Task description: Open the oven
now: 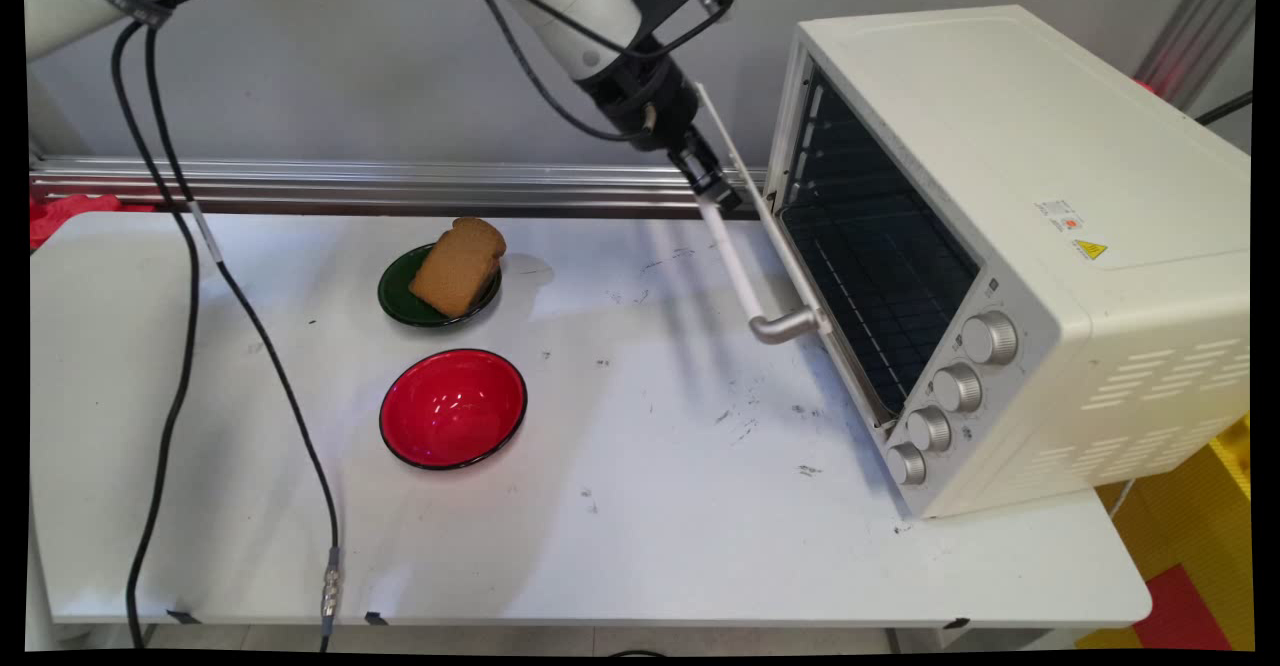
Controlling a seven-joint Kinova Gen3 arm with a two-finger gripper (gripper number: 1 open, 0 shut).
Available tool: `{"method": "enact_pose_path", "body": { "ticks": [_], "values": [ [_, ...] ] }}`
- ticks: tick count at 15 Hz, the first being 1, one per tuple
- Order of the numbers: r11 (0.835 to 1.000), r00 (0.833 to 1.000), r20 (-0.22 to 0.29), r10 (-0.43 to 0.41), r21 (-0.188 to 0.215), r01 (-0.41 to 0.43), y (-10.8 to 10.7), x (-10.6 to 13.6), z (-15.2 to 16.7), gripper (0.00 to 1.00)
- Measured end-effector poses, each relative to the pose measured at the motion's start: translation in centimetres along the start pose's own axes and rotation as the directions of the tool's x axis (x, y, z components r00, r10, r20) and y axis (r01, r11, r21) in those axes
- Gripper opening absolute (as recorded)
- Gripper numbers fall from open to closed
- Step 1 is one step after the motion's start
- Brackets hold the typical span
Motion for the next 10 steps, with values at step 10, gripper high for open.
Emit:
{"method": "enact_pose_path", "body": {
  "ticks": [10],
  "values": [
    [1.0,1.0,-0.005,0.007,-0.022,-0.008,-0.3,-5.4,2.2,0.0]
  ]
}}
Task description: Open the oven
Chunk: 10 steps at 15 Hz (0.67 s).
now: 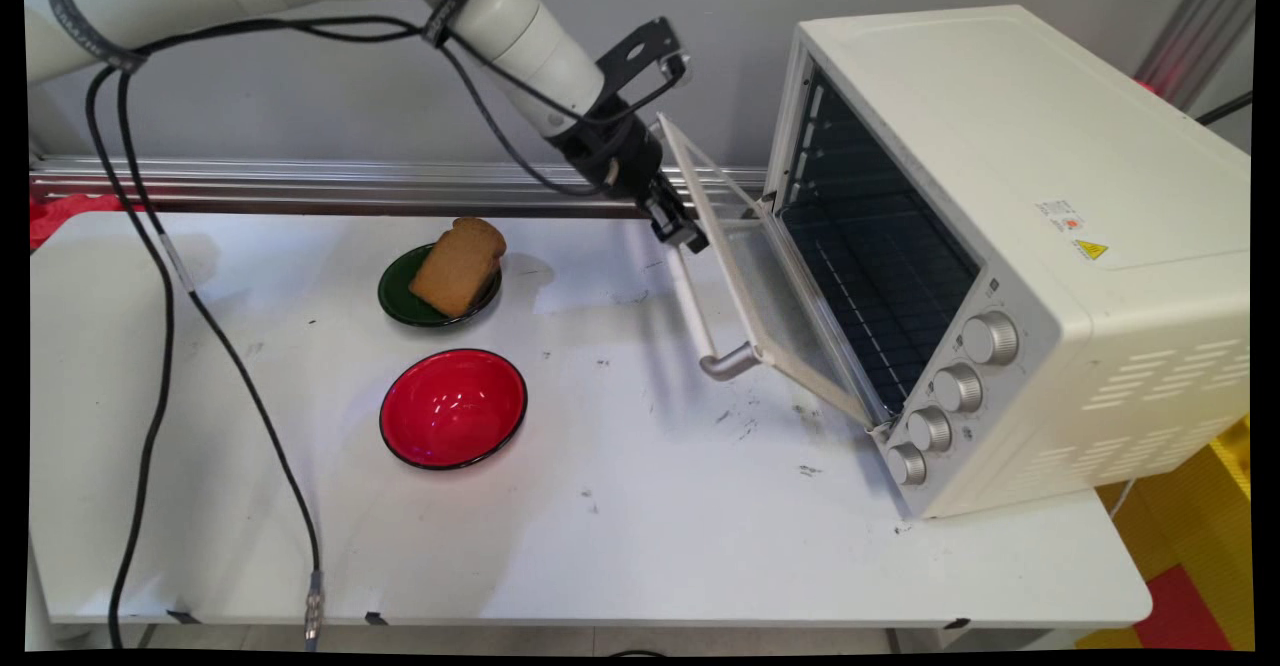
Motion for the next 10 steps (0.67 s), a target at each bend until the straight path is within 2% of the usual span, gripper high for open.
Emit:
{"method": "enact_pose_path", "body": {
  "ticks": [10],
  "values": [
    [0.998,0.998,-0.034,0.047,-0.031,-0.048,-0.3,-6.1,0.9,0.0]
  ]
}}
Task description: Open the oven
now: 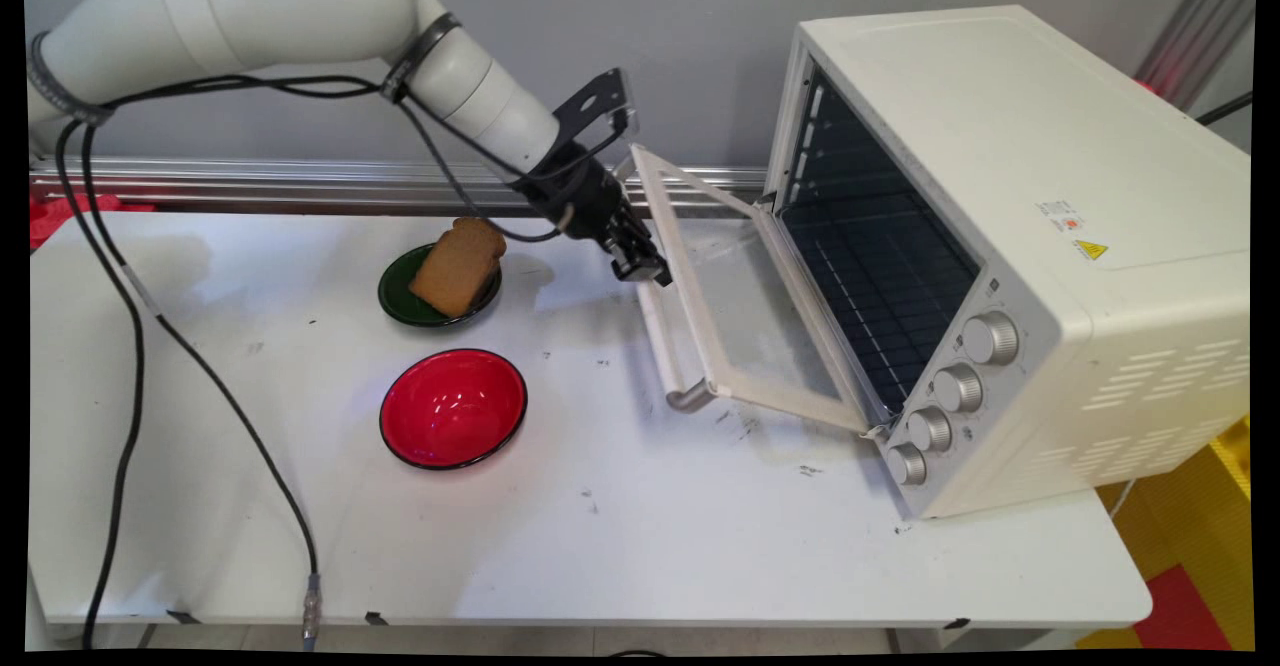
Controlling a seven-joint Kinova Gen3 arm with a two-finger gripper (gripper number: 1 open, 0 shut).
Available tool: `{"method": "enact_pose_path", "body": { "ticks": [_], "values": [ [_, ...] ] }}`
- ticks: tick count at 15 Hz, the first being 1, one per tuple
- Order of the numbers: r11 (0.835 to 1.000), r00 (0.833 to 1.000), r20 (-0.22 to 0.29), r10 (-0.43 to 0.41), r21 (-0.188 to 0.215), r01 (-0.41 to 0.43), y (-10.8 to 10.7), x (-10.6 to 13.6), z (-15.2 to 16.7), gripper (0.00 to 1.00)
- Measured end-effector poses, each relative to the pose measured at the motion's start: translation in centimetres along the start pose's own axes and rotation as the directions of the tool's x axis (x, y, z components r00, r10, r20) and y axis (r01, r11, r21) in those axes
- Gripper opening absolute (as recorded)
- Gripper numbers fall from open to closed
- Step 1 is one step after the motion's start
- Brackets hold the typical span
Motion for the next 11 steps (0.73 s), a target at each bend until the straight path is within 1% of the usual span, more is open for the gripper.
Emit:
{"method": "enact_pose_path", "body": {
  "ticks": [6,11],
  "values": [
    [0.999,0.999,-0.021,0.038,-0.009,-0.038,-0.5,-3.6,0.6,0.0],
    [0.999,0.998,-0.035,0.051,-0.011,-0.052,-0.7,-5.4,0.5,0.0]
  ]
}}
